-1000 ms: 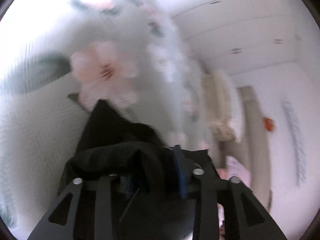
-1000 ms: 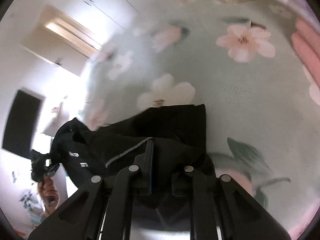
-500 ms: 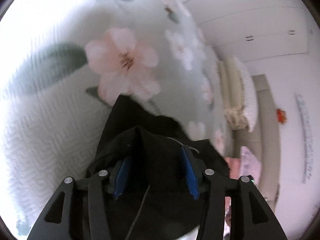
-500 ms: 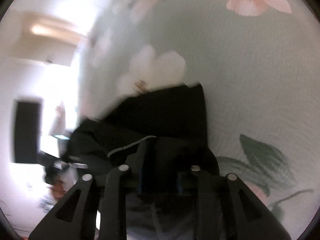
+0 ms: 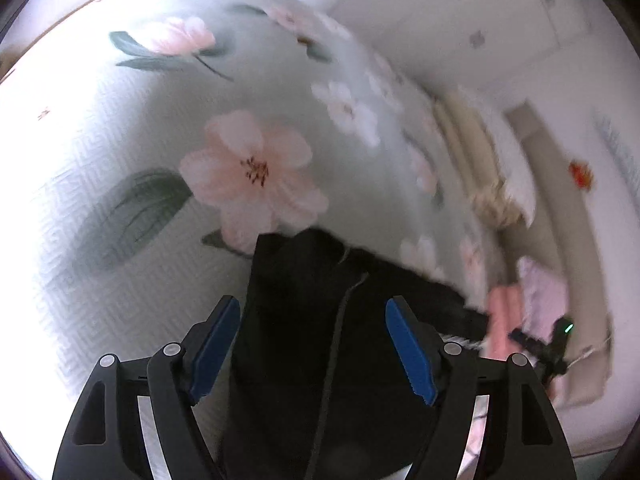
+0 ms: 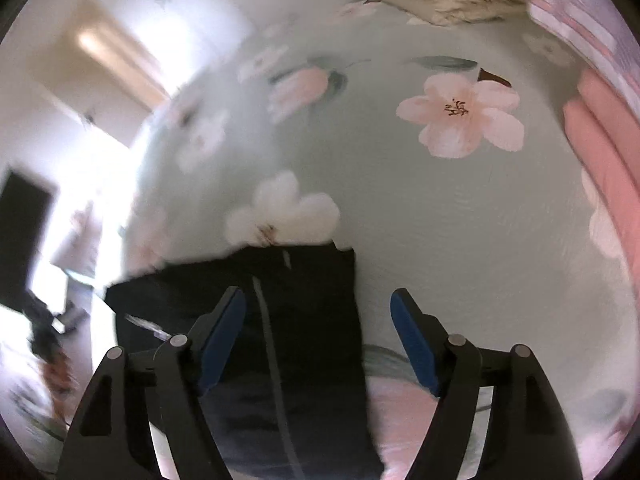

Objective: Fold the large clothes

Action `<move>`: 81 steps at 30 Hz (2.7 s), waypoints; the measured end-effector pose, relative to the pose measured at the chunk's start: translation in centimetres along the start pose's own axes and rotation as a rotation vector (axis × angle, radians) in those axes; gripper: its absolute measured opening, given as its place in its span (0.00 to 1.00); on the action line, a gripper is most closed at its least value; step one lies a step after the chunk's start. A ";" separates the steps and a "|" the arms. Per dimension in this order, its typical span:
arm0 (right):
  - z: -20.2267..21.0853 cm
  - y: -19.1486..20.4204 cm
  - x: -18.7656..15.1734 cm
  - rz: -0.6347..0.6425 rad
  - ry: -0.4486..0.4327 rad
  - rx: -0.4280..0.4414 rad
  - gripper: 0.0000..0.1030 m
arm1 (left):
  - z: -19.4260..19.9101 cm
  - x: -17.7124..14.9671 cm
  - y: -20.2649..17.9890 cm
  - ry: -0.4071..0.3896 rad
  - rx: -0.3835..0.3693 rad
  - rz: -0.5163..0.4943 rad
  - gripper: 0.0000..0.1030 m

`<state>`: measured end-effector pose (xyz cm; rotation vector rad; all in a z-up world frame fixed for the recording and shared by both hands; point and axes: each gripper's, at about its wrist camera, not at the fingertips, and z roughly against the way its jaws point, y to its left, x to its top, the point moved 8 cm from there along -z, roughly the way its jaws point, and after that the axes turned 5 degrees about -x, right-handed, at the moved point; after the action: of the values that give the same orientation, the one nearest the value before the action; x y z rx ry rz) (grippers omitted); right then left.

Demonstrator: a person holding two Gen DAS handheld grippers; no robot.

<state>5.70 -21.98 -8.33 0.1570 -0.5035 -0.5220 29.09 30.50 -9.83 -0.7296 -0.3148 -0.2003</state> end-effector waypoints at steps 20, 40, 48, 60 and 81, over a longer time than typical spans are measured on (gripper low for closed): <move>-13.1 1.0 0.7 0.116 0.110 0.055 0.29 | -9.2 1.4 -1.0 0.195 -0.104 -0.254 0.59; -19.8 4.4 4.7 0.333 0.100 -0.381 0.19 | -14.1 5.0 7.6 0.082 0.067 0.108 0.23; -18.4 2.9 5.7 0.268 0.075 -0.427 0.45 | -9.6 6.8 8.2 -0.007 0.141 0.089 0.49; -2.8 14.9 -0.5 0.307 -0.055 -0.107 0.49 | -1.3 -1.5 -9.3 -0.052 0.081 -0.231 0.49; -8.0 20.4 -0.8 0.363 -0.053 -0.071 0.48 | -12.8 -9.5 -16.1 0.066 0.080 -0.249 0.49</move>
<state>18.01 -3.88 -10.18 -0.0172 -0.5504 -0.1891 18.31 10.68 -12.17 -0.6028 -0.3489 -0.4443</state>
